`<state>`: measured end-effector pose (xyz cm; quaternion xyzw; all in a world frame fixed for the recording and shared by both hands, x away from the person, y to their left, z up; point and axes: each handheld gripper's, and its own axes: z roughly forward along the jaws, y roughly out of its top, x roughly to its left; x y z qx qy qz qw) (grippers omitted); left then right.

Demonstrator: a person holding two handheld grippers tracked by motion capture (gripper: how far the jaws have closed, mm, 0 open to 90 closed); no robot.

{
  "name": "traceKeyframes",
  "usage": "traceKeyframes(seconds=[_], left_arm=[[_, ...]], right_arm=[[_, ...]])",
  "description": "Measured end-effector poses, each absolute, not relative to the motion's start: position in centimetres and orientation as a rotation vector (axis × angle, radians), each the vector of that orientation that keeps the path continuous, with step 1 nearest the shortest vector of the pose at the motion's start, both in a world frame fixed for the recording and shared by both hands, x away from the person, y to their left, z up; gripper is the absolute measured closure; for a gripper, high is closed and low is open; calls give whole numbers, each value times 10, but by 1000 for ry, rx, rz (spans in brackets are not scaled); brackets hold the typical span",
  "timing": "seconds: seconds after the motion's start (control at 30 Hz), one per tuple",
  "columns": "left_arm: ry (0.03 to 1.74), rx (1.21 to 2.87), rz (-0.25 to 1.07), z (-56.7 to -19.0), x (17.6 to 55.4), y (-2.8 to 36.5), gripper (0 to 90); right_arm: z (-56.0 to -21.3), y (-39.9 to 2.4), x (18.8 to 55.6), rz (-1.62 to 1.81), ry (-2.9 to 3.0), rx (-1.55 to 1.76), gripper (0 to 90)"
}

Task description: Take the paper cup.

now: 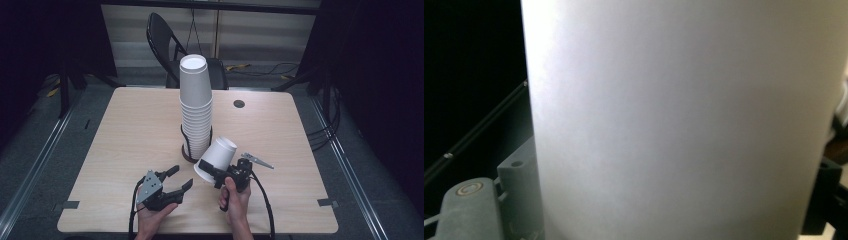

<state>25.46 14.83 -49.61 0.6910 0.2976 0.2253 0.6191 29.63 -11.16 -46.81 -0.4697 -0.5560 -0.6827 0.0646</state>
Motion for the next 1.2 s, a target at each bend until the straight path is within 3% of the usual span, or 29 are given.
traceKeyframes(seconds=[0.17, 0.33, 0.47, 0.63, 1.2], left_arm=[[675, 1579, 518, -496, 254, 147, 361], [669, 1578, 533, -495, 254, 146, 441], [664, 1584, 546, -495, 253, 142, 433], [645, 1579, 553, -495, 250, 138, 520], [658, 1578, 606, -494, 254, 130, 683]], right_arm=[[-478, -110, 295, -2023, -1576, -1427, 134], [-485, -108, 292, -1973, -1505, -1433, 135], [-494, -105, 286, -1945, -1442, -1439, 134], [-501, -104, 282, -1906, -1355, -1439, 134], [-501, -85, 274, -1843, -1385, -1374, 134]])
